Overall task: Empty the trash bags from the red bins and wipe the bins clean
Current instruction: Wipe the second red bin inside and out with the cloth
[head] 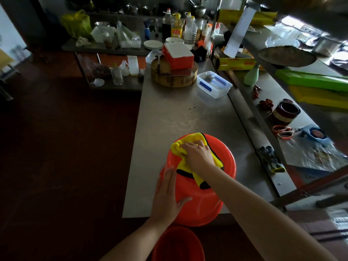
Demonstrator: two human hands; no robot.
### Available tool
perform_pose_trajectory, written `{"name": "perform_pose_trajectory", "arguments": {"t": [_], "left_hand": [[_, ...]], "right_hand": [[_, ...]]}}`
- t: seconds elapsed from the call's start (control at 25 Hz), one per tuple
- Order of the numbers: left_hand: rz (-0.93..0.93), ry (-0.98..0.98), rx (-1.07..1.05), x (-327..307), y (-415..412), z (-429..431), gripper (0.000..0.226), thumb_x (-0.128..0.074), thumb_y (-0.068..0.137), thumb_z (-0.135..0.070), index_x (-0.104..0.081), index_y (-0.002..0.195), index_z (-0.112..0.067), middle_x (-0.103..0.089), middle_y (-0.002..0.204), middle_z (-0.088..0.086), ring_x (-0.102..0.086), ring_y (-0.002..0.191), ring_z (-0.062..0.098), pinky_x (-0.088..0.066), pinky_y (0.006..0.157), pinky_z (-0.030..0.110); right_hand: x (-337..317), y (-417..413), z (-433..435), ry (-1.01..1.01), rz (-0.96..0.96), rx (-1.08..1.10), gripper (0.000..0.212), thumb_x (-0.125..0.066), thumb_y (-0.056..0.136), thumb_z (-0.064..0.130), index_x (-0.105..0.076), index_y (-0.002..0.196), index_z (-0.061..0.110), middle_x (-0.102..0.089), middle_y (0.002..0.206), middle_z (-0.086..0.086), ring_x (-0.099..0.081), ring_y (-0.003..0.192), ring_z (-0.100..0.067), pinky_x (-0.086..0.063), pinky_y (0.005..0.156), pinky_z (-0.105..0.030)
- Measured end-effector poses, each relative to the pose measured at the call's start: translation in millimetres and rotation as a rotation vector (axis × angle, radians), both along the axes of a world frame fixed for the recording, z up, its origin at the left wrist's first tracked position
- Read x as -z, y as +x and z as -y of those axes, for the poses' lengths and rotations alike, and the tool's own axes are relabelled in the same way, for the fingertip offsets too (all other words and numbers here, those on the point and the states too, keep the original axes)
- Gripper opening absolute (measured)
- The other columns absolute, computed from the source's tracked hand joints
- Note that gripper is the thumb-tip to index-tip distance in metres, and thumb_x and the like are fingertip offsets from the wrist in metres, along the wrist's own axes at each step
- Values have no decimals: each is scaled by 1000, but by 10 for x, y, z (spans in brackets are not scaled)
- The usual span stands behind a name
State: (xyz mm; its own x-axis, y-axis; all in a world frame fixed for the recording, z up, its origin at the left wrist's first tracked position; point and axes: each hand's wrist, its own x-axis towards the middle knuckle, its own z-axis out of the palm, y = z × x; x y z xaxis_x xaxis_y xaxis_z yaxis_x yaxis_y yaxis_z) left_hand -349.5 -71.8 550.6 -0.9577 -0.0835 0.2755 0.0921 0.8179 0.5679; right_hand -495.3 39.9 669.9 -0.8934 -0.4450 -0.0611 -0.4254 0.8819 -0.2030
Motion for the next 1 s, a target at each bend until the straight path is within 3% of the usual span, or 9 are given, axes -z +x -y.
{"name": "perform_pose_trajectory", "arguments": {"t": [0.48,0.76,1.0], "left_hand": [[6,-86,-13,-13,1,-14,104,-53,87,-77,-9,161,-18,-7,169,-3,-12,155,17,-14,121,43],[7,-105,-30,-51,20,-12,104,-51,86,-79,-10,160,-19,-11,168,-2,-16,154,19,-17,121,44],[0,-131,-24,-44,1,-15,102,-50,87,-77,-11,160,-18,-10,168,-3,-17,154,18,-12,124,41]], "right_hand": [[36,-296,-381,6,-36,130,39,-44,103,24,-51,140,35,-52,145,8,-31,140,-29,-27,113,-53],[4,-335,100,-20,-72,-80,48,-49,101,26,-44,148,35,-43,154,9,-29,143,-31,-27,111,-46],[18,-568,4,57,-60,16,41,-48,100,26,-50,140,33,-50,145,7,-35,137,-28,-31,107,-47]]}}
